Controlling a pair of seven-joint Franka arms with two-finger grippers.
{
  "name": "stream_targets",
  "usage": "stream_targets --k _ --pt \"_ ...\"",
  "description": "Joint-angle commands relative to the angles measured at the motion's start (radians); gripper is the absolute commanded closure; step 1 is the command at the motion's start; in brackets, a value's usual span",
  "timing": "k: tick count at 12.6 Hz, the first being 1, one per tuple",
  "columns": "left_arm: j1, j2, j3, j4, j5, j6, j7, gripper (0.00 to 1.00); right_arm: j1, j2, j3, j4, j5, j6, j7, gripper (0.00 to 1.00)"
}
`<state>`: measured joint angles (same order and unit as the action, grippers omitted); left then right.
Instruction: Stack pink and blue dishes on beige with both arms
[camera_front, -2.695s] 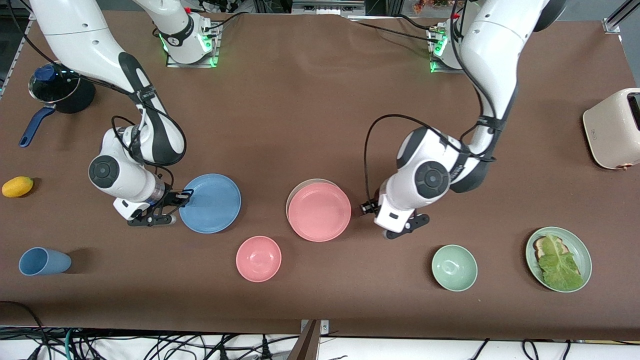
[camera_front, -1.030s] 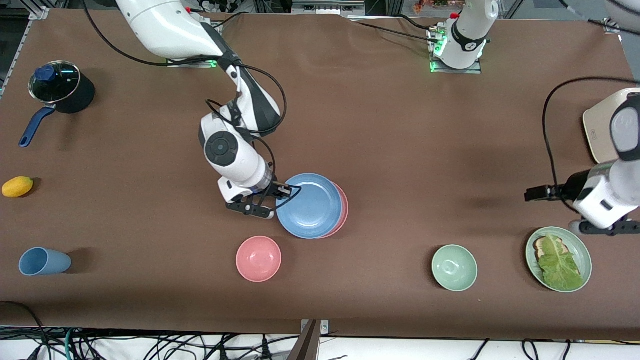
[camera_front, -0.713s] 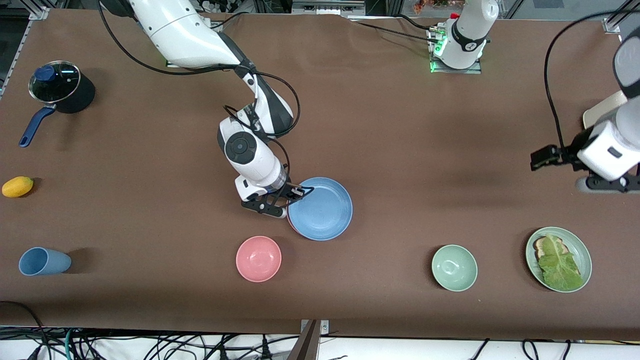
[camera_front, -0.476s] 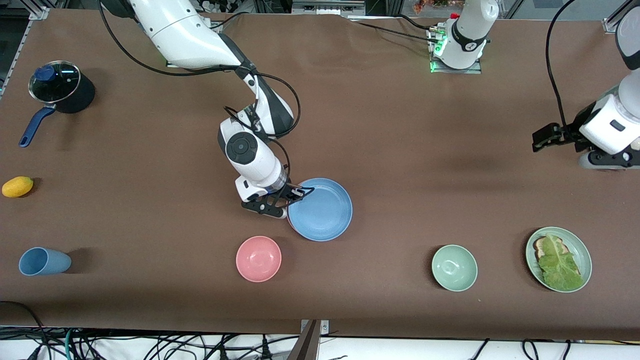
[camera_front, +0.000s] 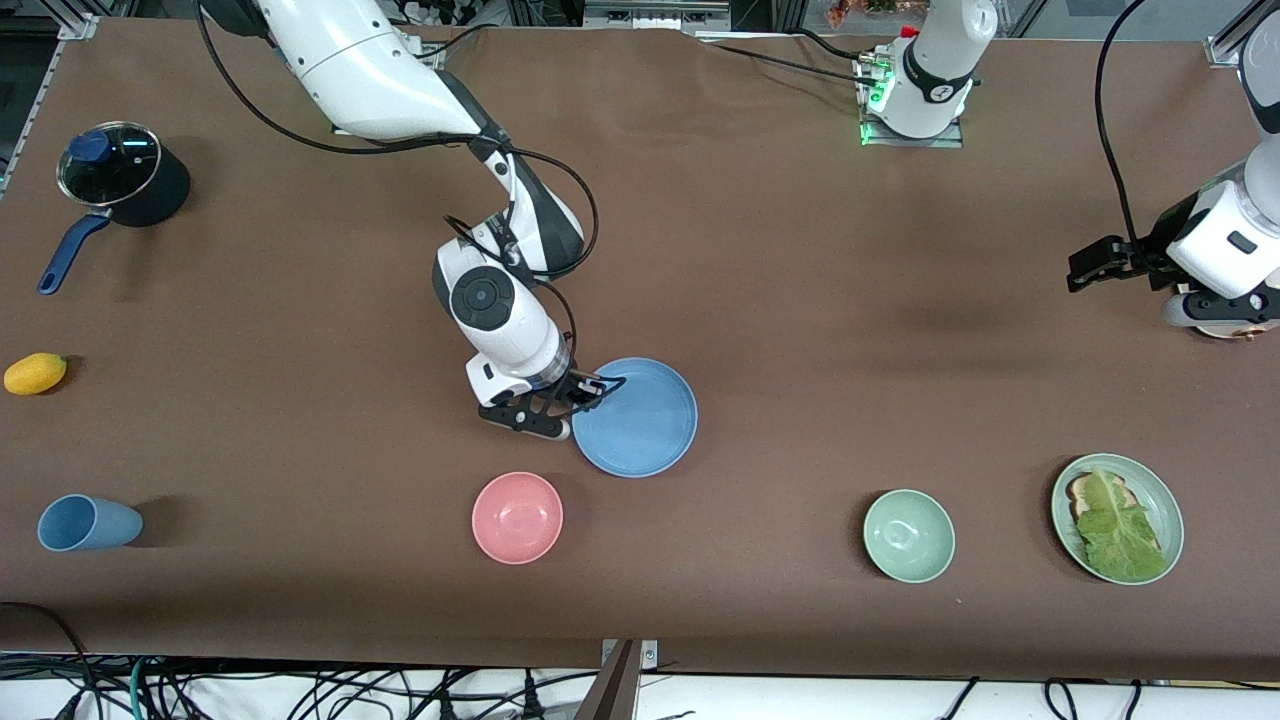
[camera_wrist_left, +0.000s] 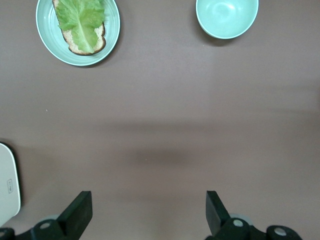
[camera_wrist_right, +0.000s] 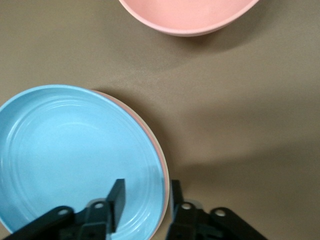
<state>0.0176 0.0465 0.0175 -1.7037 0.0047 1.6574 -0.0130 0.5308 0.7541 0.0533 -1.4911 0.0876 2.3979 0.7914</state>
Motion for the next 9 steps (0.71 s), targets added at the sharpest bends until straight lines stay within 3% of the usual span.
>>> stream_targets --k 1,3,6,9 --pt "0.021 -0.019 -0.001 -0.005 -0.038 -0.001 0.021 0.00 -0.002 -0.002 -0.021 0.015 -0.022 -0.052 0.005 0.18" --pt "0.019 -0.017 -0.004 -0.005 -0.038 0.004 0.021 0.00 -0.002 -0.034 -0.052 0.015 -0.057 -0.115 -0.029 0.00" --pt "0.019 -0.016 -0.002 0.004 -0.037 0.005 0.021 0.00 -0.002 -0.110 -0.139 0.015 -0.058 -0.207 -0.139 0.00" --pt "0.019 0.001 -0.002 0.035 -0.037 0.002 0.019 0.00 -0.011 -0.243 -0.222 -0.003 -0.045 -0.351 -0.294 0.00"
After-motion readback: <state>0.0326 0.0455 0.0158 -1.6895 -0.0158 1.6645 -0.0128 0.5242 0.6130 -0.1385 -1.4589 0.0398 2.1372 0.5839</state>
